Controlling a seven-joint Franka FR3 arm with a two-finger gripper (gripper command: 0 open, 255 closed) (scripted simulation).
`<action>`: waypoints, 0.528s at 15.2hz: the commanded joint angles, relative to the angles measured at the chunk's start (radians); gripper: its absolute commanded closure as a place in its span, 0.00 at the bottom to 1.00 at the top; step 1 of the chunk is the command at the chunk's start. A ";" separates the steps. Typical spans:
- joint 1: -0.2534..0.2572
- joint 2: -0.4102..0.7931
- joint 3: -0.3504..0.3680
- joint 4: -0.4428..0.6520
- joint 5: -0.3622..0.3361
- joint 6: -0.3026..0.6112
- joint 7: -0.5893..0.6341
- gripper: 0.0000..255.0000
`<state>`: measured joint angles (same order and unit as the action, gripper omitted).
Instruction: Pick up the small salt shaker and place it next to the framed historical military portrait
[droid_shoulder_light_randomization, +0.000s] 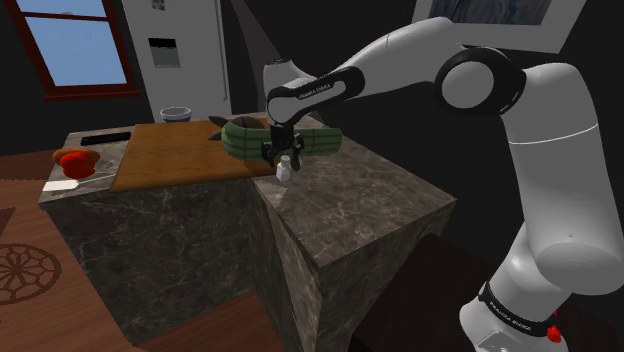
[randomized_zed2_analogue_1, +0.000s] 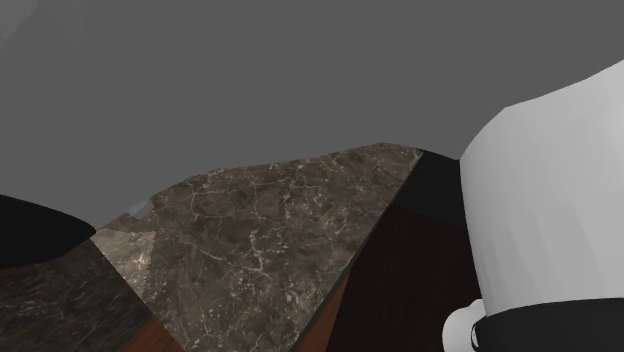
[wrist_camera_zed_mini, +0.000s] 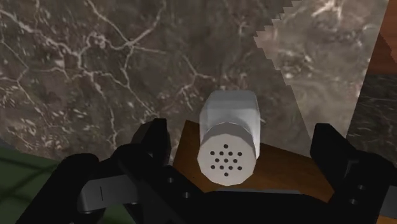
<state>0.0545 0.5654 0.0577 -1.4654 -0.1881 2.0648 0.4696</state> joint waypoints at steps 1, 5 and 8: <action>0.002 -0.022 0.002 0.016 0.003 -0.038 -0.004 0.00; 0.006 -0.041 0.005 0.045 0.007 -0.086 -0.006 0.00; 0.006 -0.041 0.005 0.045 0.007 -0.086 -0.006 0.00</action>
<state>0.0601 0.5245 0.0625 -1.4208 -0.1813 1.9793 0.4633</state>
